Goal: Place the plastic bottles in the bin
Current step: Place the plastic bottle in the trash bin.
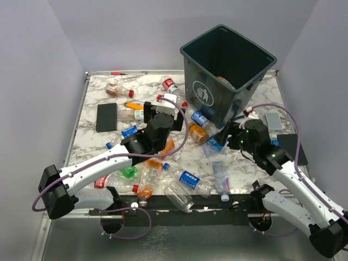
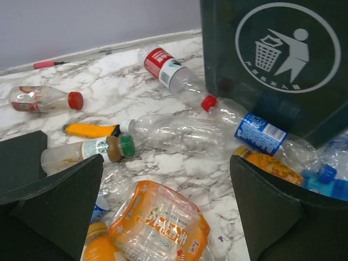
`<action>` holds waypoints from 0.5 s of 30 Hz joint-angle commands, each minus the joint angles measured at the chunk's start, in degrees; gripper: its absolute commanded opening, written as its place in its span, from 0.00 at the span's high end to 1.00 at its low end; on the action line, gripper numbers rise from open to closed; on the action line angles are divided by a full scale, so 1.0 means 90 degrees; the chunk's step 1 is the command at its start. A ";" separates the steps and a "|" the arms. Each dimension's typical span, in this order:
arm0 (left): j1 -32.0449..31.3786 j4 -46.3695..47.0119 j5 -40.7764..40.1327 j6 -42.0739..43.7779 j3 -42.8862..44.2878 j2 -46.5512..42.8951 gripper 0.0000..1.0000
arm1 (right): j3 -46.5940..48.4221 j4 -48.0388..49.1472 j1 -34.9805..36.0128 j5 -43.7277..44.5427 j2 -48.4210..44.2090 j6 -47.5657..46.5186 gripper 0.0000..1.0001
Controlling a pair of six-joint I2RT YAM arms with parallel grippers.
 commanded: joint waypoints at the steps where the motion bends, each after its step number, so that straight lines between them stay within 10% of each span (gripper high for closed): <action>1: -0.0027 -0.0596 0.0741 0.0071 0.0246 -0.0035 0.01 | -0.0567 -0.0315 -0.0002 0.1102 -0.0043 0.1426 0.24; 15: -0.0055 -0.0288 -0.0106 -0.0214 -0.0302 0.0082 0.01 | -0.1963 0.1753 -0.0369 0.1642 0.0813 0.2616 0.32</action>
